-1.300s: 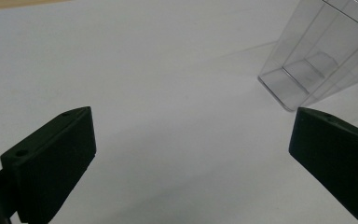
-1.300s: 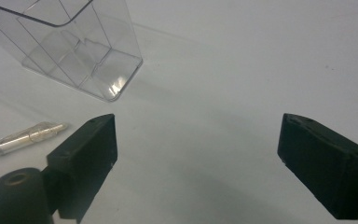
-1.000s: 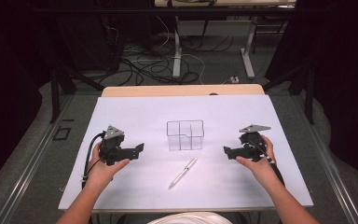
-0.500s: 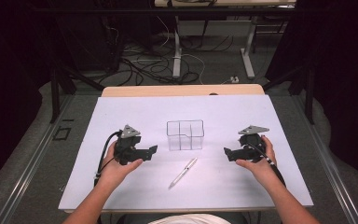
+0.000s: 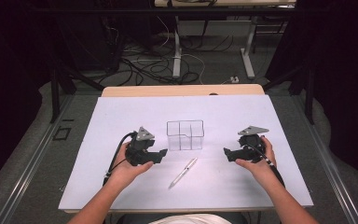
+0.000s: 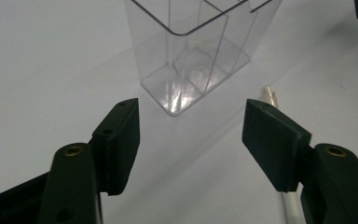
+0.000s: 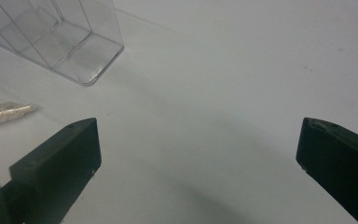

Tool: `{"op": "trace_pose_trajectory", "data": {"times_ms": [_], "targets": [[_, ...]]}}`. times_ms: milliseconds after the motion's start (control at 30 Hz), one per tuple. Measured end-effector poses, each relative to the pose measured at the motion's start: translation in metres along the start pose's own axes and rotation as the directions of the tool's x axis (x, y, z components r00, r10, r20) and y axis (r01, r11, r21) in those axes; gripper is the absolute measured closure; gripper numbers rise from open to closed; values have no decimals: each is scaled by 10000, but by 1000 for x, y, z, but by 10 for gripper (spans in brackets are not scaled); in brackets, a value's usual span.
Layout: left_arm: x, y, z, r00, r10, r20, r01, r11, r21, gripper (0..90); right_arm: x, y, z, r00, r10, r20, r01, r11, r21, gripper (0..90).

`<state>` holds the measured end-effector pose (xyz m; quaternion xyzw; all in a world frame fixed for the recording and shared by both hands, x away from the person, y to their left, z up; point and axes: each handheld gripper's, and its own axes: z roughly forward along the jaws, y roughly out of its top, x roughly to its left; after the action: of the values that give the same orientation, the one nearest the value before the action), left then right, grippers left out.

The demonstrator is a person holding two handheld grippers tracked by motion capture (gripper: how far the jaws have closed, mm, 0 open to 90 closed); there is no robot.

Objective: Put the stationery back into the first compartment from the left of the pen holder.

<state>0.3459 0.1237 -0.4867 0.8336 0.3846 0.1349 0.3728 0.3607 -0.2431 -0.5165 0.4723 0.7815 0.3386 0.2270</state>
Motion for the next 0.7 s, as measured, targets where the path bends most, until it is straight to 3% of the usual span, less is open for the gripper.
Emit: {"op": "trace_pose_trajectory", "data": {"times_ms": [167,233,367,500,700], "targets": [[-8,4,5,9995,-8,316,1,9998,208,396,0,0,0,10000,83,-18,-83,10000,-22,0],[-10,6,7,9991,235,342,-247,9991,358,396,0,0,0,9999,102,21,-102,9999,-39,0],[-19,8,14,9982,353,484,-392,9959,821,417,0,0,0,10000,10,-42,-10,10000,31,0],[-24,10,18,9974,117,715,-195,9939,1088,432,0,-1,-1,10000,45,-43,-45,10000,60,0],[-31,10,25,9958,87,909,-227,9877,1545,483,-1,-2,-1,10000,-26,-94,26,10000,30,0]]}}
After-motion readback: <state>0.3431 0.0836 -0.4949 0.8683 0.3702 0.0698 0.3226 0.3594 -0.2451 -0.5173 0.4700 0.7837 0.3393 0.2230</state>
